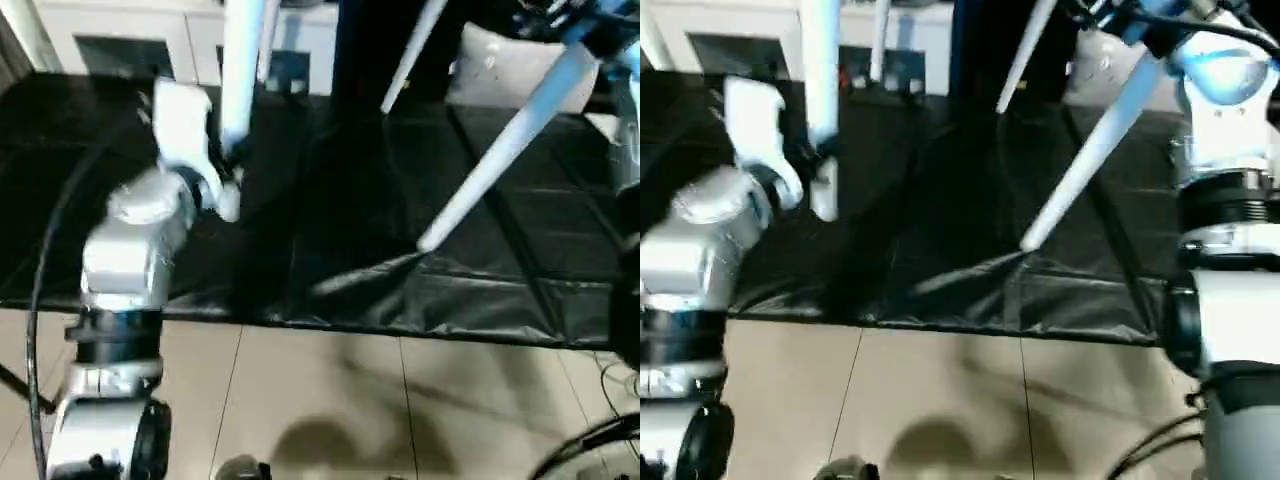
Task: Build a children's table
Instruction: Flip table
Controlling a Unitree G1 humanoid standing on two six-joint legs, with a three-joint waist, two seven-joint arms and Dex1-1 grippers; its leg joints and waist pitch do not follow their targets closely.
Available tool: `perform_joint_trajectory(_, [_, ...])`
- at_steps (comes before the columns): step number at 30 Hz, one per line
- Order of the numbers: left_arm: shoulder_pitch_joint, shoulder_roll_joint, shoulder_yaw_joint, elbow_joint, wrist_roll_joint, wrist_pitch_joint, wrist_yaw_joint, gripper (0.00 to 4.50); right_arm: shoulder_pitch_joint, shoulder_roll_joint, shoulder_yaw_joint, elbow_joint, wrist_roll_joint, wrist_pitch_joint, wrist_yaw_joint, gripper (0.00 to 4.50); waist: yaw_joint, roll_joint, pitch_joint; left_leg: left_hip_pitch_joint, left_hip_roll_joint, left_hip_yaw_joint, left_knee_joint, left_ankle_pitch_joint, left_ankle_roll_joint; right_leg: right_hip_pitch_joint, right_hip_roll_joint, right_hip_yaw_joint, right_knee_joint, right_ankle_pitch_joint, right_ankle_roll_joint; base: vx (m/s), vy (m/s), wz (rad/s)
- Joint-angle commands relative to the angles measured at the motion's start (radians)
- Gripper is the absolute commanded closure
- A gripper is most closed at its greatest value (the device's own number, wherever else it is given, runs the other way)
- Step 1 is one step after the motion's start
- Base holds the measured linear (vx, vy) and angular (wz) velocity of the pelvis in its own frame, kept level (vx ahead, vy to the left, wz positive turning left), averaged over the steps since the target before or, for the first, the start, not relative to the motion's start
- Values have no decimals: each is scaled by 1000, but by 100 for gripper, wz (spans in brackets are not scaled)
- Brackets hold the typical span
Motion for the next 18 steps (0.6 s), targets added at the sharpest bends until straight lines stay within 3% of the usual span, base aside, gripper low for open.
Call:
perform_joint_trajectory(1, [-6, 21, -17, -52, 20, -81, -5, 279, 70, 31, -31, -82, 81, 56, 10, 0, -4, 7, -84, 37, 54, -23, -67, -37, 145, 57, -64, 62, -54, 186, -275, 0, 0, 0])
perform_joint_trajectory(4, [19, 29, -27, -47, 26, -124, -27, 287, 152, 65, -27, -156, 117, 82, -10, 0, -3, 10, -86, 42, 57, -22, -67, -16, 144, 54, -65, 62, -56, 191, -272, 0, 0, 0])
perform_joint_trajectory(8, [49, 36, -33, -31, 18, -196, -55, 290, 320, 123, -14, -306, 168, 122, -29, 0, 3, 12, -83, 47, 60, -22, -77, -69, 104, 54, -68, 64, -63, 131, -254, 0, 0, 0])
perform_joint_trajectory(9, [51, 40, -30, -24, 15, -204, -60, 290, 368, 138, -7, -363, 174, 152, -40, 0, 2, 20, -82, 47, 59, -24, -79, -78, 90, 54, -67, 64, -62, 126, -249, 0, 0, 0])
perform_joint_trajectory(11, [53, 44, -29, -15, 13, -218, -70, 291, 403, 148, 0, -401, 177, 171, -49, 0, -4, 16, -79, 47, 59, -24, -87, -130, 58, 55, -66, 65, -69, 78, -232, 0, 0, 0])
perform_joint_trajectory(14, [57, 58, -29, 23, 15, -263, -83, 291, 510, 183, 10, -516, 197, 271, -88, 0, -7, 15, -73, 46, 57, -23, -93, -164, 31, 56, -68, 70, -77, 25, -216, 0, 0, 0])
perform_joint_trajectory(16, [62, 65, -25, 57, 19, -298, -92, 291, 589, 203, 21, -579, 200, 320, -114, 0, -9, 11, -65, 52, 53, -20, -104, -238, 5, 54, -70, 74, -94, -84, -182, 0, 0, 0])
perform_joint_trajectory(18, [72, 66, -18, 90, 18, -315, -96, 291, 662, 228, 41, -604, 202, 370, -132, 0, -12, 14, -71, 55, 52, -21, -109, -238, -16, 56, -68, 76, -99, -98, -170, 0, 0, 0])
